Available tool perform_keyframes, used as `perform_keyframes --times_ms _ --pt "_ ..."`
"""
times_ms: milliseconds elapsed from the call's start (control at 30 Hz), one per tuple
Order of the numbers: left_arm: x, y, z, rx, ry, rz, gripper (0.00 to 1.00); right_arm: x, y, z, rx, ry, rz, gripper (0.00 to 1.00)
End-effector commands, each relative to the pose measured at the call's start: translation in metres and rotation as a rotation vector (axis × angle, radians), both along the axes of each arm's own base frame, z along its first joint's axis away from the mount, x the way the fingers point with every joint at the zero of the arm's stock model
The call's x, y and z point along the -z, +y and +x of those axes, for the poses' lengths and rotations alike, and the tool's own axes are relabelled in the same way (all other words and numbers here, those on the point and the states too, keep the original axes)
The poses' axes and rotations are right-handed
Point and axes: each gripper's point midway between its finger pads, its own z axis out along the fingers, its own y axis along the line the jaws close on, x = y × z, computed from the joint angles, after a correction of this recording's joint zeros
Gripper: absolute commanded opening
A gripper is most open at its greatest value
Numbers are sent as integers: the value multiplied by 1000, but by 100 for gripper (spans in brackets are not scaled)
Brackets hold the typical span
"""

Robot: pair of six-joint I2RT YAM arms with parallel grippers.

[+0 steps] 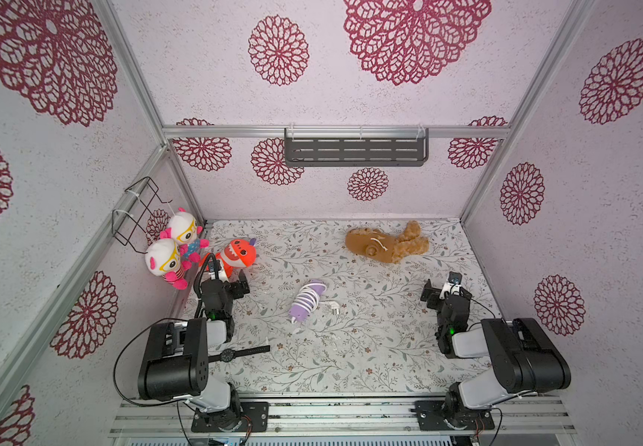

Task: Unwrap the cord wrapped around the power strip
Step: Pick up the power strip from the center of the board.

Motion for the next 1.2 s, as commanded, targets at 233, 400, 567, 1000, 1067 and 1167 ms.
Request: perform_keyframes --times_ms 233,400,567,1000,1067,1167 --pt "-9 5 5 -9 -30 22 97 -13 -1 9 -10 -45 9 99" --pt "-12 5 4 -14 -44 26 97 -14 -2 7 -11 -52 7 99" --pt "-39 15 -9 -87 -82 27 97 -39 -15 -4 78 -80 15 99" --pt "-102 67 -48 -495 20 -92 97 -46 -14 -46 233 -20 569 99" --pt "-107 68 -49 -497 40 -125 97 -42 -4 -46 196 -1 639 99" --pt "-114 31 -30 -277 35 -241 97 -37 13 -41 136 105 667 98"
